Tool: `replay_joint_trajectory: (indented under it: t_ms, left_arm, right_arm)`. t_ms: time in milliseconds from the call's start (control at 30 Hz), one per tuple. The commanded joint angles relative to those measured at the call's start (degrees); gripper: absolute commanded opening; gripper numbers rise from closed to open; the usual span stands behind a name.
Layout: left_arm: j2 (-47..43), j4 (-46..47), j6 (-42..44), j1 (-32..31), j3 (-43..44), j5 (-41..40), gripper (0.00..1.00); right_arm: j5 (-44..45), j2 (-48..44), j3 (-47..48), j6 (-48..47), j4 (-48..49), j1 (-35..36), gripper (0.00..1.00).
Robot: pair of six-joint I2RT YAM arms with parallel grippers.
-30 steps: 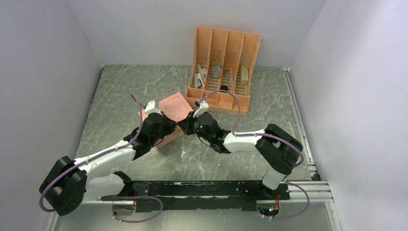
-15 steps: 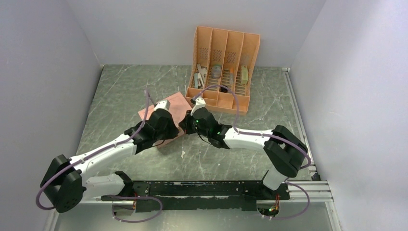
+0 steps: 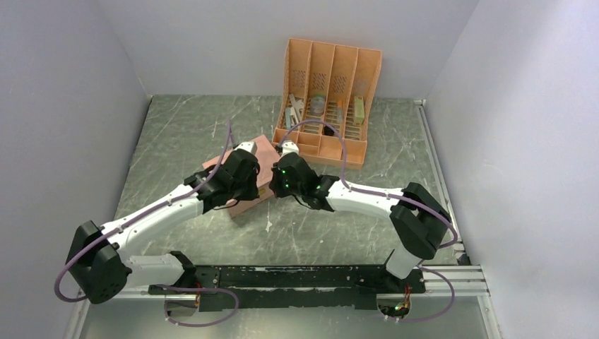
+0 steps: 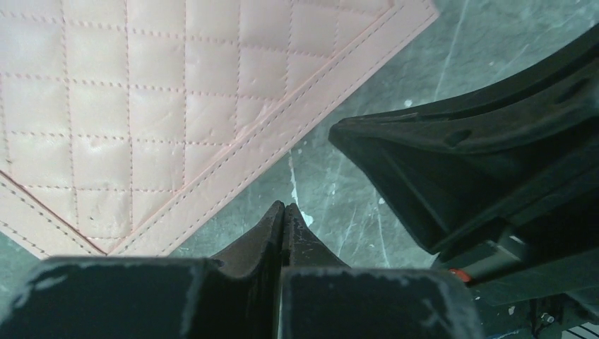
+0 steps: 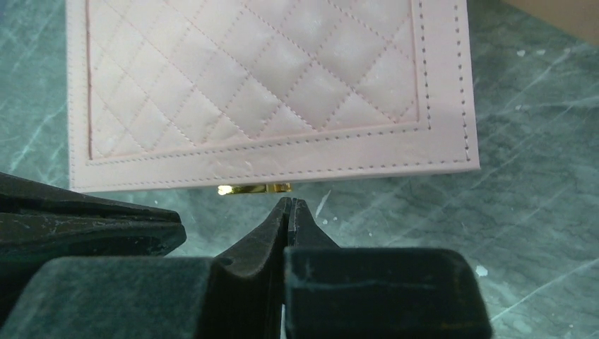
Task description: Organize the mixed jewelry
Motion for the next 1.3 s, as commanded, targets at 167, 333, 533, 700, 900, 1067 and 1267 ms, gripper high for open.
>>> replay_joint_trajectory:
  t_ms: [167, 333, 533, 700, 900, 1067, 1267]
  left_arm:
    - [0.38, -3.16, 5.83, 0.69, 8.81, -1.04, 0.05]
    - [1.97, -2.94, 8.79, 3.14, 11.94, -0.25, 0.25]
    - [4.23, -3.04, 12.22, 9.26, 15.74, 3.07, 0.64]
    - [5.3, -2.75, 14.47, 16.42, 17.34, 6.24, 0.88]
    - [4.62, -1.74, 15.38, 22.02, 16.36, 9.02, 0.97]
    - [0.45, -1.09, 16.03, 22.83, 13.22, 9.45, 0.97]
    - [-8.54, 1.62, 16.98, 22.83, 7.28, 13.71, 0.94]
  right_arm:
    - [2.34, -4.2, 3.88, -2.63, -3.74, -0.84, 0.0]
    - [5.24, -6.36, 3.9, -3.94, -4.5, -2.16, 0.25]
    - [6.69, -8.17, 3.28, -5.17, -6.6, -7.22, 0.47]
    - [6.25, -13.16, 0.05, -5.68, -7.67, -13.57, 0.78]
    - [8.88, -22.12, -5.21, -4.5, -10.44, -19.05, 1.0]
    - [10.64, -32.51, -10.47, -3.1, -13.26, -19.09, 1.0]
    - [15.86, -46.25, -14.68, 0.39, -20.34, -19.09, 1.0]
